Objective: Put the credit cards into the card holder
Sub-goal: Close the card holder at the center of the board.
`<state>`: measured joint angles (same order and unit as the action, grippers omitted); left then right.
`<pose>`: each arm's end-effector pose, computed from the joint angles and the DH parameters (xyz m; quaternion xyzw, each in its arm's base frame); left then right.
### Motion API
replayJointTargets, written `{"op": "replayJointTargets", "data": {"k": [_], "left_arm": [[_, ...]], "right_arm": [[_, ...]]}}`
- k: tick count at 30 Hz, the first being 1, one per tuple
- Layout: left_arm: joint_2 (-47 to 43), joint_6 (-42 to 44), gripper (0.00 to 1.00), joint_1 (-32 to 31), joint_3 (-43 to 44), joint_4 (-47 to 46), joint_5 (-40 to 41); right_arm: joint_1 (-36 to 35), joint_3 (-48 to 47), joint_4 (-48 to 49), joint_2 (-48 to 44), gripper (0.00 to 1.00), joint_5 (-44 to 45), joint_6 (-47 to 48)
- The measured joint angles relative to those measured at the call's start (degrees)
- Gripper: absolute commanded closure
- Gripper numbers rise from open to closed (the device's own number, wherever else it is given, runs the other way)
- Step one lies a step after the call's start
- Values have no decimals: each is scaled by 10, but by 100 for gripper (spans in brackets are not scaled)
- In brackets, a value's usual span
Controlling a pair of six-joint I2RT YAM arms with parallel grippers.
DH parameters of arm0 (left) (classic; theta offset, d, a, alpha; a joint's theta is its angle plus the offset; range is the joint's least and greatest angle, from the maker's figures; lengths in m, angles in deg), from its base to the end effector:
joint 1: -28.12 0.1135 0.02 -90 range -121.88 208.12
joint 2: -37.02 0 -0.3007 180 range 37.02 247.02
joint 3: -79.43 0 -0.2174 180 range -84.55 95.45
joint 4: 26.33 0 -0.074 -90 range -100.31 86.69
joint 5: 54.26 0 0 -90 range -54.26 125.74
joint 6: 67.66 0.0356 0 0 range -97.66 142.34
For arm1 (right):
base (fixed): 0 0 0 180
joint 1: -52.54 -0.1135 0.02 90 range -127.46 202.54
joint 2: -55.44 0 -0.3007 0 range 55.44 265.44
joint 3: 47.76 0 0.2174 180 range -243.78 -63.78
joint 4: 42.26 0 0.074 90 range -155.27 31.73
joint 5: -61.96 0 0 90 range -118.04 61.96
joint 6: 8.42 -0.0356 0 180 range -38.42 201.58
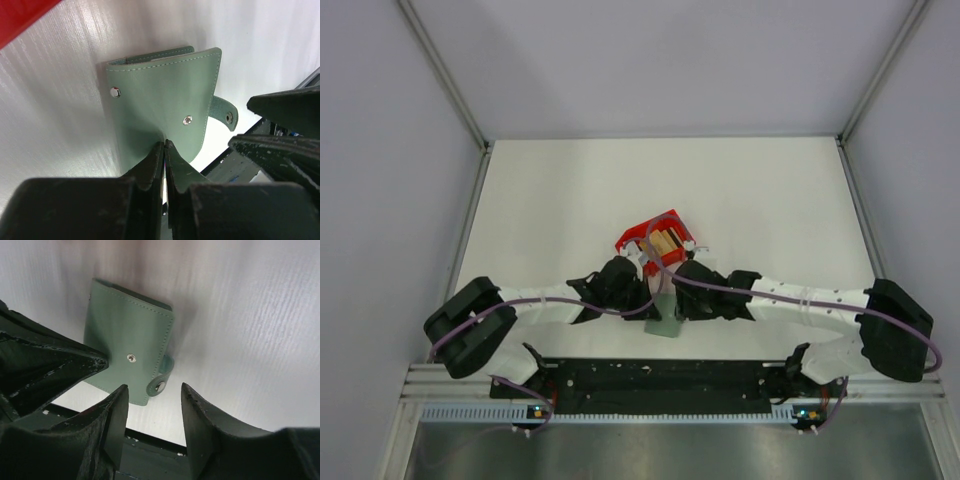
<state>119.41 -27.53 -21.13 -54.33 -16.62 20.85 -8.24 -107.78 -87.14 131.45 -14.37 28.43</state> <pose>0.1440 -0.1811 0.2055 0.0437 0.9192 -0.3614 0.1503 0.1094 0.1784 0.2505 -0.0341 0.9608 0.1465 0.2327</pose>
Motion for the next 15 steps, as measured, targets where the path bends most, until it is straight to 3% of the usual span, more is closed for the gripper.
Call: {"op": "replayJointTargets", "data": {"k": [2, 15], "left_arm": [[0, 0, 92, 0, 0, 0, 0], [0, -3, 92, 0, -2, -2, 0]], "right_arm": [[-4, -9, 4, 11, 55, -3, 0], [-7, -26, 7, 44, 85, -7, 0]]}}
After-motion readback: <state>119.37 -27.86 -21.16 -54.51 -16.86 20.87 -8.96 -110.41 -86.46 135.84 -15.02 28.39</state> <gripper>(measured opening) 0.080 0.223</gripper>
